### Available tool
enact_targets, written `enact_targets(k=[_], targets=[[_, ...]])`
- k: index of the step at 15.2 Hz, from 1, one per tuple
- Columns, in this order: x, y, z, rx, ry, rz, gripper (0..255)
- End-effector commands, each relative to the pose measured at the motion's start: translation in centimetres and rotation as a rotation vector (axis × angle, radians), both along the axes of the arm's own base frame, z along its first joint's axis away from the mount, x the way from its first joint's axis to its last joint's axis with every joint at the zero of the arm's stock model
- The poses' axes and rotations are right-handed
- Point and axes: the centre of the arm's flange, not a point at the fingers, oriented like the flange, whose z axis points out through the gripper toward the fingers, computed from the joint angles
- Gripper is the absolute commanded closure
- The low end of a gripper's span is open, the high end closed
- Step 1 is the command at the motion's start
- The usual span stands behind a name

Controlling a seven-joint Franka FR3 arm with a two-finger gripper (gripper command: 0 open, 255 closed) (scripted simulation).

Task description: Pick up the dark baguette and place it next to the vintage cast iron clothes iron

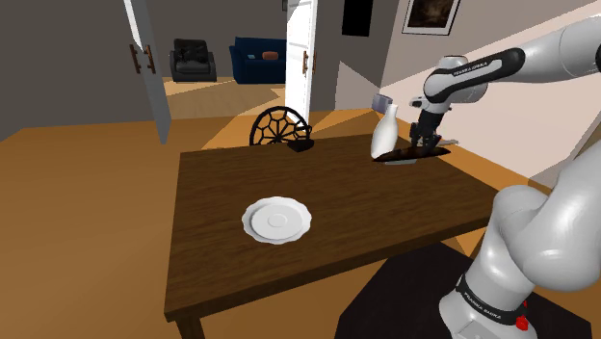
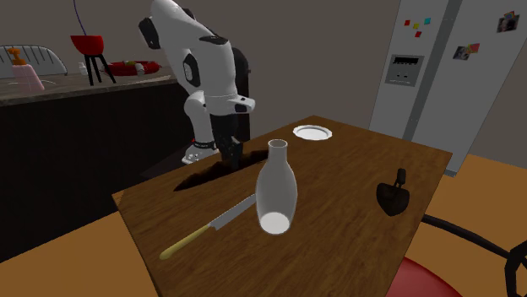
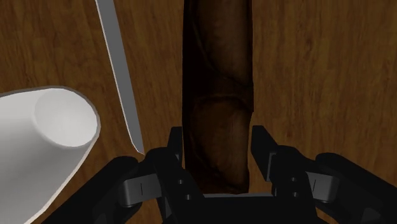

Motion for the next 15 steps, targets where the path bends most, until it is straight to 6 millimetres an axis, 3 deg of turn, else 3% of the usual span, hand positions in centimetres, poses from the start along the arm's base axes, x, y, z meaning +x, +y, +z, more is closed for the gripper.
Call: enact_targets(k=[1,15], targets=[[0.0,0.1,1.1,0.000,0.000,0.000,255],[0.0,0.1,8.5,0.000,0.000,0.000,255]])
